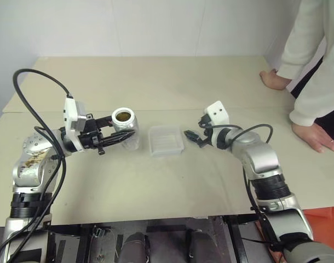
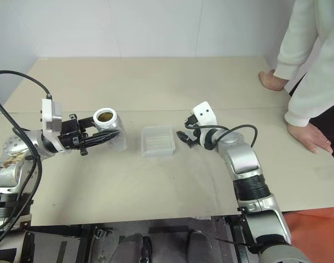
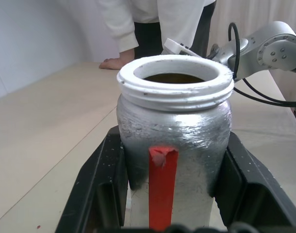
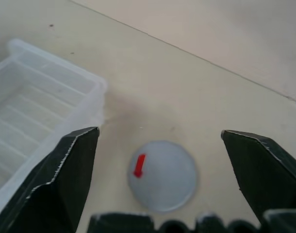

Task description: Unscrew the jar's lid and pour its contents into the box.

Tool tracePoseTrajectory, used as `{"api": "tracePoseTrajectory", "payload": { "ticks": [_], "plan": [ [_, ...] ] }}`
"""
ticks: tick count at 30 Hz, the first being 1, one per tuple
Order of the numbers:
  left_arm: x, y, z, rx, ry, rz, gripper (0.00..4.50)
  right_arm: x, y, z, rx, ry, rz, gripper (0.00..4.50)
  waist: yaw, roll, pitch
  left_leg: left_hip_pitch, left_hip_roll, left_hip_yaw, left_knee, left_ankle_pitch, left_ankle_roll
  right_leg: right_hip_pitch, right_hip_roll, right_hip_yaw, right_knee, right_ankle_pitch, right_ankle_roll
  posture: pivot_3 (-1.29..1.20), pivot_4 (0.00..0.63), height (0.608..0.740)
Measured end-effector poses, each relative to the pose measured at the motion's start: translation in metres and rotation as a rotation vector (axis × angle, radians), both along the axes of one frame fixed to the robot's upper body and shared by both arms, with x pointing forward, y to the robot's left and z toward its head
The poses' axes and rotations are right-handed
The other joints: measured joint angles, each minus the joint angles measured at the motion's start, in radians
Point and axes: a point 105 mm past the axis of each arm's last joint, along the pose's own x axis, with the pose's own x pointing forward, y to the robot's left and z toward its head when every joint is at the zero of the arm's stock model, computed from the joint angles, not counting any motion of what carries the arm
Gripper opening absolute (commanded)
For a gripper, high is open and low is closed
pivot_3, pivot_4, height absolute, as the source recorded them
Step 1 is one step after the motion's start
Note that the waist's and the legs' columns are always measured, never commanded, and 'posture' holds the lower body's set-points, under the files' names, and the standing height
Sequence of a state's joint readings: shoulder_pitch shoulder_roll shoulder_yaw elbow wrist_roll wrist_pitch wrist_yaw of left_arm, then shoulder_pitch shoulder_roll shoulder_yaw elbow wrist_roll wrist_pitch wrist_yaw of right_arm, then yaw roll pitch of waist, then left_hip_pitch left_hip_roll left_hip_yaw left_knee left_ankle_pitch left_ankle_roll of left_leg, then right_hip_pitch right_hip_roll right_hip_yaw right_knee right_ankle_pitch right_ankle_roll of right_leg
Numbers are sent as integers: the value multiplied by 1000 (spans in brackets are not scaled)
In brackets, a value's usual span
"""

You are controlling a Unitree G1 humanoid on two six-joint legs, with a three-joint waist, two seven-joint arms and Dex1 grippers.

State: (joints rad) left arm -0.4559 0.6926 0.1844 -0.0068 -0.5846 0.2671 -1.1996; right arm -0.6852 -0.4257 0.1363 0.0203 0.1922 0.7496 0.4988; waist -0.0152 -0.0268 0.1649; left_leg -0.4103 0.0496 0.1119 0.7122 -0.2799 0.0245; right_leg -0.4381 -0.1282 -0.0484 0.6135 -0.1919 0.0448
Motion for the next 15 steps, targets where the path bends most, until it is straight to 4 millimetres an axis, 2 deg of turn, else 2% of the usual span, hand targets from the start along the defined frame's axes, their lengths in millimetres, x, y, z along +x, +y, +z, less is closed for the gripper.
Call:
{"api": "tracePoseTrajectory", "payload": {
  "ticks": [5, 8, 13, 15],
  "plan": [
    [1, 2, 1, 16, -5, 14, 1985, -18, -14, 16, -74, 3, 80, 4481, 2, 0, 0, 0, 0, 0, 0, 0, 0, 0, 0, 0, 0, 0, 0, 0, 150, 740],
    [6, 3, 2, 49, -43, 47, 1985, -33, -9, 32, -36, 13, 181, 4481, 3, 0, 0, 0, 0, 0, 0, 0, 0, 0, 0, 0, 0, 0, 0, 0, 150, 740],
    [27, -5, 14, 145, -226, 157, 1985, -63, 2, 73, 33, -30, 375, 4481, 6, 0, 0, 1, 0, 0, 0, 0, 1, 1, 0, 0, -1, 0, 0, 0, 150, 740],
    [42, -10, 15, 205, -328, 244, 1985, -74, 5, 82, 50, -34, 439, 4481, 12, 0, 0, 1, 0, -1, 1, -1, 1, 2, 0, -1, -1, 0, 0, 0, 150, 740]
  ]
}}
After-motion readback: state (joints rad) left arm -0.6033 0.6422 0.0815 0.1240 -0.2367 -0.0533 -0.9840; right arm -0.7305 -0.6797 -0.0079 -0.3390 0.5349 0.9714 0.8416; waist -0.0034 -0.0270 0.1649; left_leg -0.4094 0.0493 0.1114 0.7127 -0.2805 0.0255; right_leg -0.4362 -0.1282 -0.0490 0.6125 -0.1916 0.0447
